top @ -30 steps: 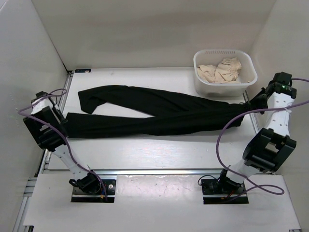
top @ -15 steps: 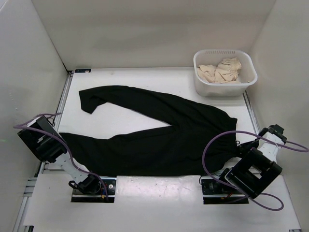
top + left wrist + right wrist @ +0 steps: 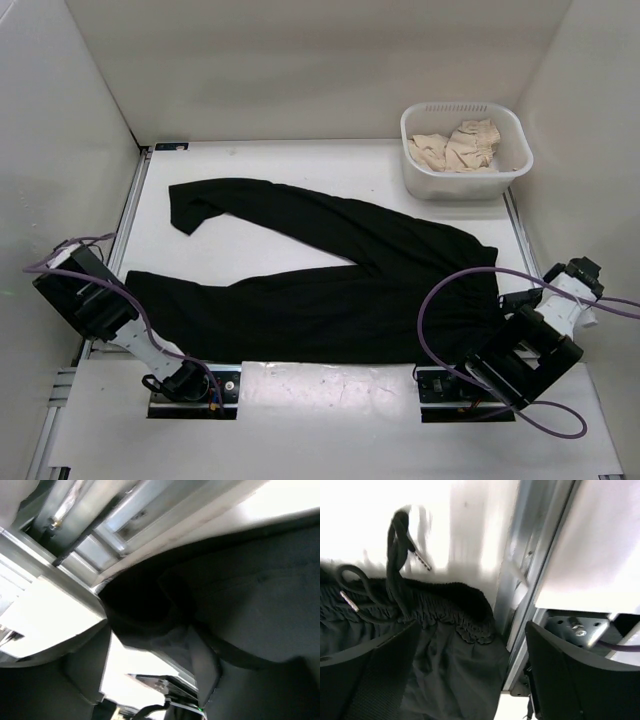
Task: Fold and stack the trousers
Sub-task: Flatten the trousers out, then fold the trousers
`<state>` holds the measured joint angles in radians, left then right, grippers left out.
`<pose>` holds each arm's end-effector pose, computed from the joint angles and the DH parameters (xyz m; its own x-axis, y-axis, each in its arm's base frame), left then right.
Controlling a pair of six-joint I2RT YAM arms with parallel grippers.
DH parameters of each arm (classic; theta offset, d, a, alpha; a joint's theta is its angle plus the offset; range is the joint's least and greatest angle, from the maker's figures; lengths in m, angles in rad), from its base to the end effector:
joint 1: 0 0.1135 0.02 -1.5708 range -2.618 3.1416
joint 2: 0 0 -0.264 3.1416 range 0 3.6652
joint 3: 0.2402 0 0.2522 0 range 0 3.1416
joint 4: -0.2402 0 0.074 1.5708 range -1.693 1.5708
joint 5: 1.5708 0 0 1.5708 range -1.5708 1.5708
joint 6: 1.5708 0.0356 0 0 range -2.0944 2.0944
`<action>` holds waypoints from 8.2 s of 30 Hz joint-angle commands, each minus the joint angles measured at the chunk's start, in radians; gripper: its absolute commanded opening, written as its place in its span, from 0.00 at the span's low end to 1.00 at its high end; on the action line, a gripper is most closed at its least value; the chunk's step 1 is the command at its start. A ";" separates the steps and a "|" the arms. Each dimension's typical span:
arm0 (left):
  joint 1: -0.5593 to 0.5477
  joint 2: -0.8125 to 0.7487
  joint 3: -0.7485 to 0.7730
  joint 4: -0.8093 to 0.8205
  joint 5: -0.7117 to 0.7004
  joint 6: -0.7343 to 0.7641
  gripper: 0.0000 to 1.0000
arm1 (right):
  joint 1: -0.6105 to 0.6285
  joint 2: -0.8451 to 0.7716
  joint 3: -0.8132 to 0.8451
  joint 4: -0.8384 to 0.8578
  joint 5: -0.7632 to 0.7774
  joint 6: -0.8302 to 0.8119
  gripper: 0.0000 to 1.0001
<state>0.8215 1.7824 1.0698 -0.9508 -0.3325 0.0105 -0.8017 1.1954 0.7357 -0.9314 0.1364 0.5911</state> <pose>0.1891 0.2203 0.1497 -0.6852 -0.7220 0.0959 -0.6643 0.6735 0.3240 0.1279 -0.1391 0.1967 -0.1620 0.9613 -0.2230 0.9865 0.1636 -0.0115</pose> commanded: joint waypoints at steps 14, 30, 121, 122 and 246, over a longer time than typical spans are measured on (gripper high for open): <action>-0.298 -0.099 0.453 -0.052 0.466 -0.010 1.00 | 0.378 0.068 0.366 0.135 0.026 0.032 0.85; -0.582 0.436 0.788 0.089 0.342 -0.010 0.82 | 0.550 0.737 0.705 0.233 -0.052 0.309 0.84; -0.314 0.007 0.410 0.064 0.506 -0.010 0.79 | 0.569 0.277 0.421 0.209 0.097 -0.042 0.00; -0.341 0.030 0.427 0.064 0.506 -0.010 0.79 | 0.569 0.277 0.421 0.209 0.097 -0.042 0.00; -0.555 0.133 0.174 0.161 0.148 -0.010 0.61 | 0.697 0.572 0.557 0.217 0.097 -0.057 0.71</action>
<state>0.2760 1.8969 1.2514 -0.8413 -0.2390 0.0189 -0.0982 1.8202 1.2633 -0.6910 0.2672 0.5915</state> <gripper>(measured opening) 0.600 0.626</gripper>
